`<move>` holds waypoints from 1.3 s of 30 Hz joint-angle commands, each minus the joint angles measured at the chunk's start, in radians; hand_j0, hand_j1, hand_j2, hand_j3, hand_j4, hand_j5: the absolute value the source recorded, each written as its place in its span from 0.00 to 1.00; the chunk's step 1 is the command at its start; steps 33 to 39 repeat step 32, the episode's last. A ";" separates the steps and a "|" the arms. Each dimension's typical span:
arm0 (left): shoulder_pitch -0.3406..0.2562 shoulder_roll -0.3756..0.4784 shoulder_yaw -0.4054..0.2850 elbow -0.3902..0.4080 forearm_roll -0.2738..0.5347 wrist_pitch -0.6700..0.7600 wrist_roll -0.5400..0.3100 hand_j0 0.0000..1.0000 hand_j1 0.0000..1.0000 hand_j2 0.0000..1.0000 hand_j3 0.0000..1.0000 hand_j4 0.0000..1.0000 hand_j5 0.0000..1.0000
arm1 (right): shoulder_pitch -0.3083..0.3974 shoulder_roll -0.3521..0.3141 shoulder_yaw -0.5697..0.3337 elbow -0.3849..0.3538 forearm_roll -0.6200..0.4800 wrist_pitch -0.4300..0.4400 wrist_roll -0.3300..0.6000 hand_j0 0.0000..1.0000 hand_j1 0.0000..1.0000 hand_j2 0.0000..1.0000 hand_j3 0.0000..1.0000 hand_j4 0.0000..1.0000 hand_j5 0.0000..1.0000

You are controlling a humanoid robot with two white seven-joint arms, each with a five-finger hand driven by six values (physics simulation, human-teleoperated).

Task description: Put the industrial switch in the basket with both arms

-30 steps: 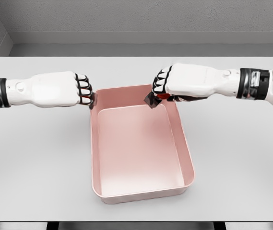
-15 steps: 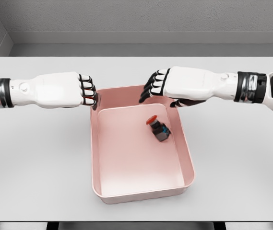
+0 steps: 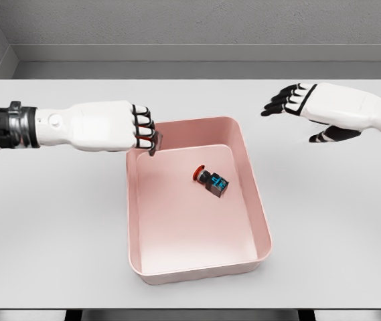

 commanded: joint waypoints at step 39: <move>0.051 0.244 0.001 0.015 0.041 -0.001 -0.006 1.00 1.00 1.00 1.00 1.00 1.00 | 0.077 -0.034 -0.021 0.057 -0.010 0.002 0.002 1.00 1.00 1.00 1.00 1.00 1.00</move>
